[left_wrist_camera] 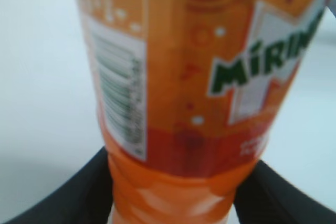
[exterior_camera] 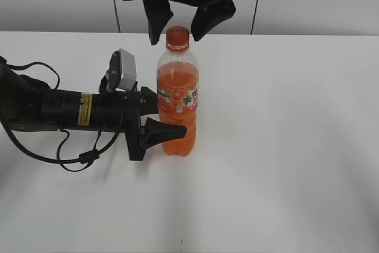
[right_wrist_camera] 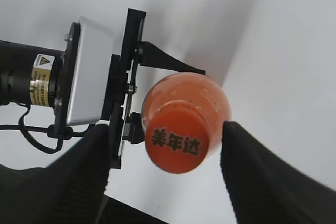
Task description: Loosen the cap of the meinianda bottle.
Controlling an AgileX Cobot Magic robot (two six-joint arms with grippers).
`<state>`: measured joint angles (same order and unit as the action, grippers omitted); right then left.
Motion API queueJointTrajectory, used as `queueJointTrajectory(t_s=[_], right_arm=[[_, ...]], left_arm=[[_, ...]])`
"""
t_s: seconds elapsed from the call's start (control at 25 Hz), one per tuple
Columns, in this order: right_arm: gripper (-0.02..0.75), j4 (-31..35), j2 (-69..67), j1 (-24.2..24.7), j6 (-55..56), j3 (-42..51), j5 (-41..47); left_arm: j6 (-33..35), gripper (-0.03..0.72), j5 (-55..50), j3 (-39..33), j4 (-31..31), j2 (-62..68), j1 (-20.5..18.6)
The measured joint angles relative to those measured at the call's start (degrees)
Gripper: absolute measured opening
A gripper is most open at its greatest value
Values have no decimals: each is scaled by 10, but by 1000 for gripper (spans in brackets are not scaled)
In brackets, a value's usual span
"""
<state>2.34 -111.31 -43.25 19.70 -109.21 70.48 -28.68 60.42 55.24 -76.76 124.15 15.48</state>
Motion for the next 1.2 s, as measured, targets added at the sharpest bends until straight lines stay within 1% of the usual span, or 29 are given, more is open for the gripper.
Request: queueJointTrajectory(t_s=[0.28, 0.4, 0.48, 0.56, 0.64, 0.68, 0.84, 0.96, 1.2], right_arm=[[499, 0, -6, 0, 1, 0, 0], [487, 0, -11, 0, 1, 0, 0], [444, 0, -12, 0, 1, 0, 0], [376, 0, -12, 0, 1, 0, 0], [289, -5, -12, 1, 1, 0, 1], [279, -7, -12, 1, 1, 0, 1], [279, -12, -12, 1, -7, 0, 1], [279, -15, -12, 1, -73, 0, 1], [279, -15, -12, 1, -304, 0, 1]], left_arm=[[0, 407, 0, 0, 0, 0, 0], [0, 406, 0, 0, 0, 0, 0], [0, 406, 0, 0, 0, 0, 0], [0, 406, 0, 0, 0, 0, 0], [0, 406, 0, 0, 0, 0, 0], [0, 406, 0, 0, 0, 0, 0], [-1, 406, 0, 0, 0, 0, 0], [-1, 406, 0, 0, 0, 0, 0], [-2, 406, 0, 0, 0, 0, 0]])
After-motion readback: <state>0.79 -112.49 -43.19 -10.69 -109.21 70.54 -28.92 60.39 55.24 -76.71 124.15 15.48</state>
